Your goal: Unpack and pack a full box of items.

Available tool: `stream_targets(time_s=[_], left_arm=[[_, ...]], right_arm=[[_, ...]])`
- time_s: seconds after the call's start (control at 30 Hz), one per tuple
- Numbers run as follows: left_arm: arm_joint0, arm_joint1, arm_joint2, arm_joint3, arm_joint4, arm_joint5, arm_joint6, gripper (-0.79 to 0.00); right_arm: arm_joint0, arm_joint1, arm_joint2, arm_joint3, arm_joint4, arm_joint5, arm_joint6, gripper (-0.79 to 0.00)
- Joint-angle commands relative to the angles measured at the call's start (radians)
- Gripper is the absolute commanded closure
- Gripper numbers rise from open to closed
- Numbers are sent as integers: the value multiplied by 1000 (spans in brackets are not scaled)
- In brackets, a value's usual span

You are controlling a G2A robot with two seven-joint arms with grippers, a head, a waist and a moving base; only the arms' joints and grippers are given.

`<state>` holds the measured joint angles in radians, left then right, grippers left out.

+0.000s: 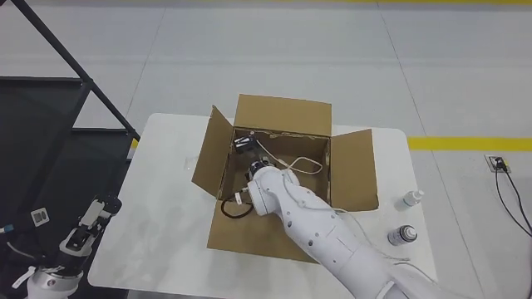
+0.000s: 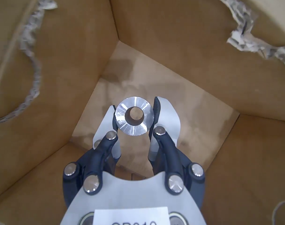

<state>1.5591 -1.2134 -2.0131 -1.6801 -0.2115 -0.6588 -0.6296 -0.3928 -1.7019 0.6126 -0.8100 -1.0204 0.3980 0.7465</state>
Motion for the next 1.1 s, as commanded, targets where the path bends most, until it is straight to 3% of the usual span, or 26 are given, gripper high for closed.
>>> stream_targets(time_s=[0.0,0.23,0.27,0.3,0.33,0.5,0.6,0.67,0.8,0.9,1.07], left_arm=[[0,0,0,0,0,0,0,-785],[0,0,0,0,0,0,0,-785],[0,0,0,0,0,0,0,-785],[0,0,0,0,0,0,0,-785],[0,0,0,0,0,0,0,-785],[0,0,0,0,0,0,0,-785],[0,0,0,0,0,0,0,-785],[0,0,0,0,0,0,0,-785],[0,0,0,0,0,0,0,-785],[0,0,0,0,0,0,0,-785],[0,0,0,0,0,0,0,-785]], right_arm=[[4,-10,6,46,24,-16,-22,0],[13,-40,27,165,87,-80,-85,0],[16,-44,29,178,90,-85,-93,-40],[17,-47,32,189,95,-89,-100,-234],[19,-50,35,198,100,-97,-104,-302],[27,-59,48,221,109,-127,-115,-480],[27,-59,57,222,104,-131,-118,-717],[26,-58,63,216,95,-133,-116,-785],[18,-44,82,169,60,-128,-118,-785],[-12,-16,127,59,34,-134,-121,-785],[-196,80,258,-353,-138,-130,-16,-785]])
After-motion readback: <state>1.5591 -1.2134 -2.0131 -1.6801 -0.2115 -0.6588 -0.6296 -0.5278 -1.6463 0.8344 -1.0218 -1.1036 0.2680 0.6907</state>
